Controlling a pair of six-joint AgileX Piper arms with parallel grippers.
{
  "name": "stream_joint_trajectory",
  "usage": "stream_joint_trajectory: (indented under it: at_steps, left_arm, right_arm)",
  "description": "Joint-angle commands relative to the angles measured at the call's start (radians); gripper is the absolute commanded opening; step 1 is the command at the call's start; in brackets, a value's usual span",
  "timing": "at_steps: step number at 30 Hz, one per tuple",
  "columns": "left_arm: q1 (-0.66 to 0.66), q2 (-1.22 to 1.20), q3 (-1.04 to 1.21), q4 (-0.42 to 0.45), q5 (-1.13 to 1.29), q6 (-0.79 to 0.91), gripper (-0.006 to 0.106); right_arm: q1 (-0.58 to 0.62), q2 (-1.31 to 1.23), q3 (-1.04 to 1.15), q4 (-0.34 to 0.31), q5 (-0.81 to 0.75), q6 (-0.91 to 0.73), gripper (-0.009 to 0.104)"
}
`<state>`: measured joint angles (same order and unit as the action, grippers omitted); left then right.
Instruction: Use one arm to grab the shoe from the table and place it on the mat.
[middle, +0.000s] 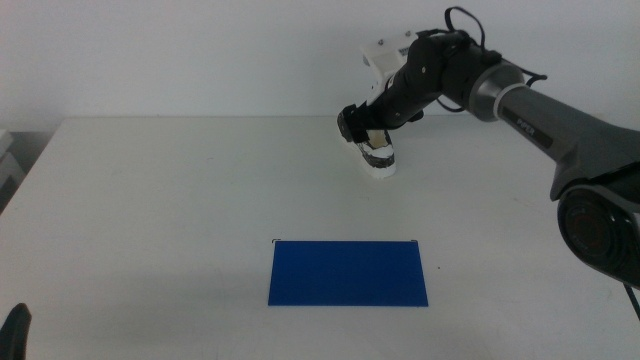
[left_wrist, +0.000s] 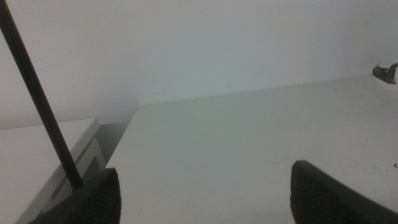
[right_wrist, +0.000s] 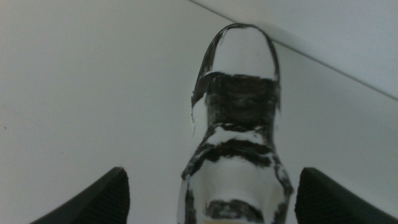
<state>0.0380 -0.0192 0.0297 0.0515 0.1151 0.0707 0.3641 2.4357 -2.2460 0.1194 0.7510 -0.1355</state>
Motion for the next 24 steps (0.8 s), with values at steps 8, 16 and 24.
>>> stream_joint_trajectory:
  at_steps: [8,16,24]
  left_arm:
    - [-0.004,-0.007,0.005,-0.009,-0.081,-0.006,0.094]
    - [-0.004,-0.007,0.005,-0.009,-0.081,-0.006,0.094]
    - [-0.004,-0.007,0.005,-0.009,-0.081,-0.006,0.094]
  right_arm:
    - [0.000,-0.069,-0.035,0.002,-0.068,-0.057,0.092]
    - [0.000,-0.069,-0.035,0.010,-0.035,-0.056,0.087]
    - [-0.002,-0.063,-0.035,0.005,-0.043,-0.111,0.072]
